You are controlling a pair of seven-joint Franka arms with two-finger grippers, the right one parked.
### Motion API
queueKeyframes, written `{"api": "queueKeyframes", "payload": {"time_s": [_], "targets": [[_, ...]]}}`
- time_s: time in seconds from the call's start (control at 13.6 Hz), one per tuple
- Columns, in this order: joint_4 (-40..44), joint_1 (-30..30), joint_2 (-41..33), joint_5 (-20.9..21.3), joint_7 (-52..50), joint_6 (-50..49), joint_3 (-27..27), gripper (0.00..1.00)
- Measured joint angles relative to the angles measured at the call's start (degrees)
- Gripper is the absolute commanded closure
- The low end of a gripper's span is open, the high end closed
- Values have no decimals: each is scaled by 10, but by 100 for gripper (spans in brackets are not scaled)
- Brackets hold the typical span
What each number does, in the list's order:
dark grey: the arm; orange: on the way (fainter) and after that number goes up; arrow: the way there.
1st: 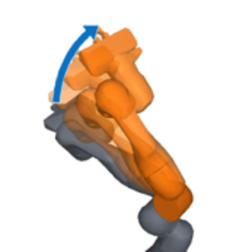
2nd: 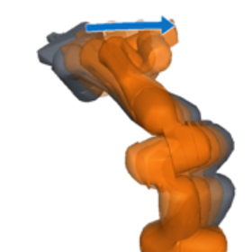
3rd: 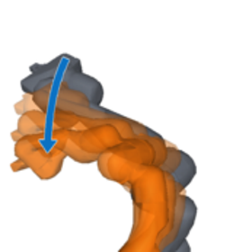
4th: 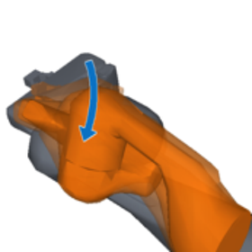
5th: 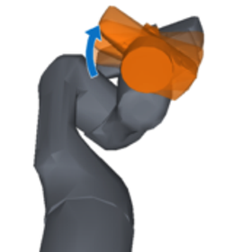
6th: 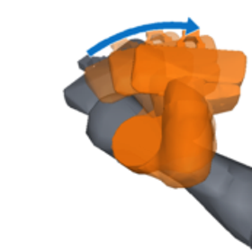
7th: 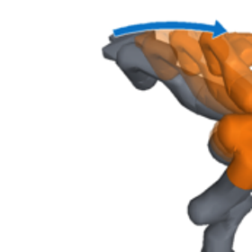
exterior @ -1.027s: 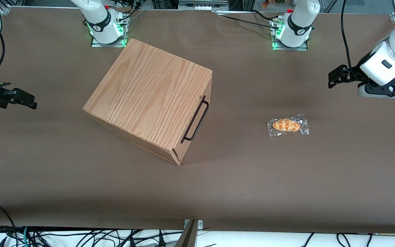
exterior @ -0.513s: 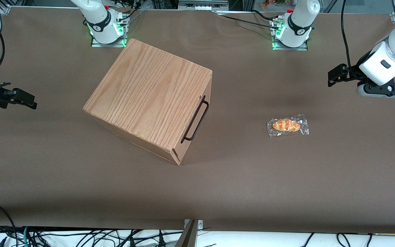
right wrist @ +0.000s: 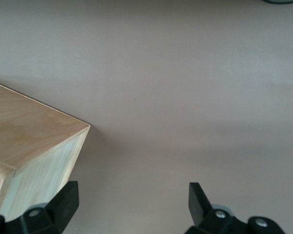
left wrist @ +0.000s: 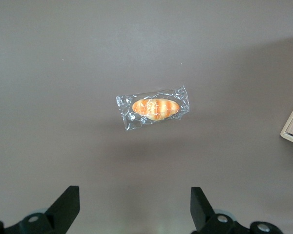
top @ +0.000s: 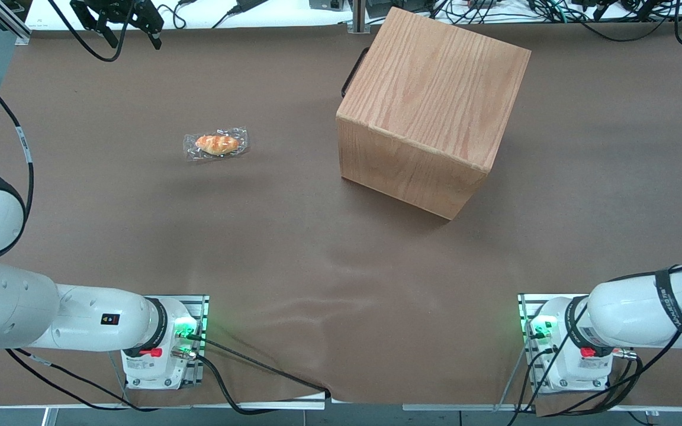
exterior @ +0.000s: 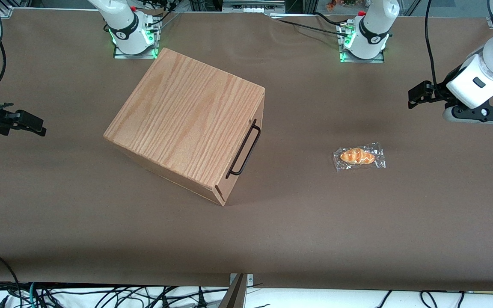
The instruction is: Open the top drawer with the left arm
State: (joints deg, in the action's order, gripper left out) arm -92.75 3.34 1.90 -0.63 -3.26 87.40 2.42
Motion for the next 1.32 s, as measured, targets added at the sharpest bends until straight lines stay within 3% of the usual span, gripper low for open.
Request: {"api": "queueKeyframes", "payload": {"time_s": [0.51, 0.73, 1.03, 1.32], "targets": [[0, -1, 21, 0, 1, -1, 1, 0], [7, 12, 39, -20, 1, 2, 14, 0], [66, 94, 104, -35, -20, 5, 31, 0], [124, 161, 188, -103, -67, 46, 33, 0]]}}
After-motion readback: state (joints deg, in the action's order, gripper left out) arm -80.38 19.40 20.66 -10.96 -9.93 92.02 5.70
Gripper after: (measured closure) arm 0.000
